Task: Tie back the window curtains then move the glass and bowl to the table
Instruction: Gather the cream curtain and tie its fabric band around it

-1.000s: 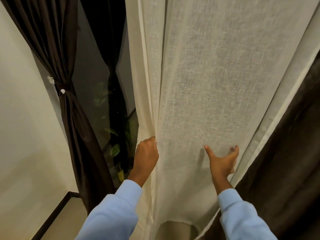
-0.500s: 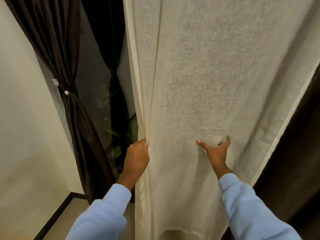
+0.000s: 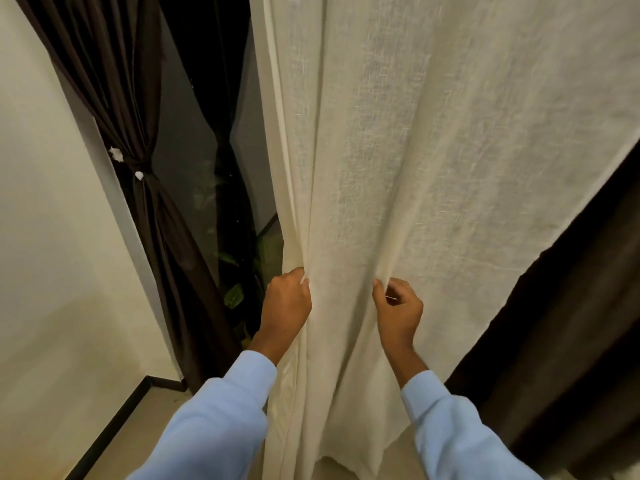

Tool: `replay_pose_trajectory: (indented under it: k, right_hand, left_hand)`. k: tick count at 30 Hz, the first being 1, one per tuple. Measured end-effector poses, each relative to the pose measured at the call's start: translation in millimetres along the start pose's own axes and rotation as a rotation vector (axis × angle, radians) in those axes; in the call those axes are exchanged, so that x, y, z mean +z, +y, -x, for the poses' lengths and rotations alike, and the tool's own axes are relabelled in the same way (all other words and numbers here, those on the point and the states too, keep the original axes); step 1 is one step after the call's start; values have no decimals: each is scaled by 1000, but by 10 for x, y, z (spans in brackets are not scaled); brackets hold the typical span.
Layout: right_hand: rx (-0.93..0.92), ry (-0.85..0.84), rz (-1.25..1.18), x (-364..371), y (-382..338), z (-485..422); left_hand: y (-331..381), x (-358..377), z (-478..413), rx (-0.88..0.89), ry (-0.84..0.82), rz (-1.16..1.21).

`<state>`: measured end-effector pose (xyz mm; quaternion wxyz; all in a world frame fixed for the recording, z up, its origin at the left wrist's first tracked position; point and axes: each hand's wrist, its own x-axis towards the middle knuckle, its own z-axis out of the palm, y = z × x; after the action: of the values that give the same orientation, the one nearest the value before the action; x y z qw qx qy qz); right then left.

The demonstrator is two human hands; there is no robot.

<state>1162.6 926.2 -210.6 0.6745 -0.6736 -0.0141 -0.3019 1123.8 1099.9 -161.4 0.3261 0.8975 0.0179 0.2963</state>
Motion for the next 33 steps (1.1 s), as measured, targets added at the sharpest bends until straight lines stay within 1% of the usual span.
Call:
replay_pose_trajectory:
  k: [6, 10, 15, 17, 21, 24, 25, 26, 29, 33]
  right_hand:
    - [-150, -186, 31, 246, -135, 342]
    - [-174, -327, 93, 353, -165, 460]
    - [-130, -319, 124, 349, -194, 482]
    - [-152, -322, 168, 336, -222, 474]
    - [-193, -358, 194, 320, -265, 499]
    - [-226, -443, 293, 206, -211, 420]
    - [-214, -442, 300, 134, -191, 379]
    - [-194, -404, 302, 56, -179, 341]
    - [-113, -185, 262, -246, -62, 214]
    - [-8, 8, 275, -618, 104, 22]
  left_hand:
    - [150, 55, 47, 17, -25, 27]
    - [271, 39, 58, 32, -80, 102]
    - [309, 10, 59, 53, -113, 175]
    - [339, 14, 68, 46, -122, 186]
    - [432, 13, 53, 25, -115, 139]
    - [414, 8, 0, 12, -111, 90]
    - [402, 18, -13, 17, -112, 88]
    - [388, 27, -21, 27, -105, 83]
    - [387, 70, -14, 55, -57, 76]
    - [471, 168, -13, 46, -27, 90]
